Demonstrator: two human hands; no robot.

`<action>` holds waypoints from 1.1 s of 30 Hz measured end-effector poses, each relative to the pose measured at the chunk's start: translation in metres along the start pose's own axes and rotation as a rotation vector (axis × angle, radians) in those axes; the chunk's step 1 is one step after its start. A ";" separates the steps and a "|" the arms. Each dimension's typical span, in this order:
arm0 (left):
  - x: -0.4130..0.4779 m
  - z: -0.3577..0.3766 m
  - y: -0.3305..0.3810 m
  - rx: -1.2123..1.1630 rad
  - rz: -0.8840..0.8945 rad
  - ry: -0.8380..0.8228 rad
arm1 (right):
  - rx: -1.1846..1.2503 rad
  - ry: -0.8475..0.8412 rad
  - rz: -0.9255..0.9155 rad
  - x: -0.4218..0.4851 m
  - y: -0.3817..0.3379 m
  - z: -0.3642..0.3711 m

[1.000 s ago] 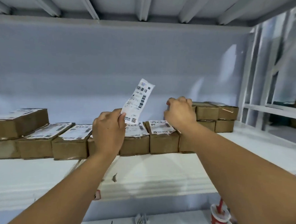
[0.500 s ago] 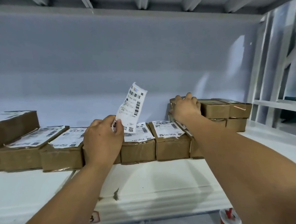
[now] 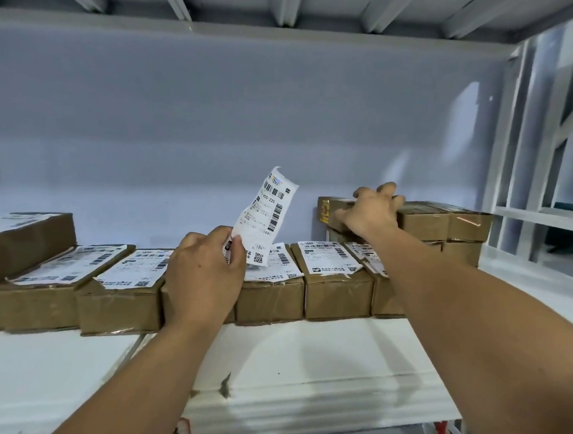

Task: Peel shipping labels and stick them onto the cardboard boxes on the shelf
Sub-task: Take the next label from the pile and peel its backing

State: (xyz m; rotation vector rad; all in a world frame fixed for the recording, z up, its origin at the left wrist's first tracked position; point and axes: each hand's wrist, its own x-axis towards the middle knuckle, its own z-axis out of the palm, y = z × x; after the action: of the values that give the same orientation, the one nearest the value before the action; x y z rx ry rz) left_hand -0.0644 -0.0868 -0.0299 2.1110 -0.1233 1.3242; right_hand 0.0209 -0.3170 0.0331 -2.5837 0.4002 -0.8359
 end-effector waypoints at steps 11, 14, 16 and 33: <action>0.007 -0.015 -0.002 -0.132 -0.171 0.069 | 0.202 0.037 -0.028 -0.032 -0.033 -0.013; 0.021 -0.026 -0.006 -0.346 -0.393 0.164 | 0.373 0.033 -0.091 -0.067 -0.059 -0.025; 0.021 -0.035 -0.010 -0.460 -0.463 0.189 | 0.411 0.007 -0.190 -0.095 -0.078 -0.026; 0.022 -0.154 -0.102 -0.834 -0.687 0.318 | 0.468 -0.106 -0.351 -0.215 -0.232 0.016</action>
State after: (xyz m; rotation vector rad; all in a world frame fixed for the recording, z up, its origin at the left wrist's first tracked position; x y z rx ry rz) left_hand -0.1334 0.0852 -0.0136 1.0732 0.1540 0.9253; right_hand -0.1033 -0.0263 0.0194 -2.2652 -0.2639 -0.7852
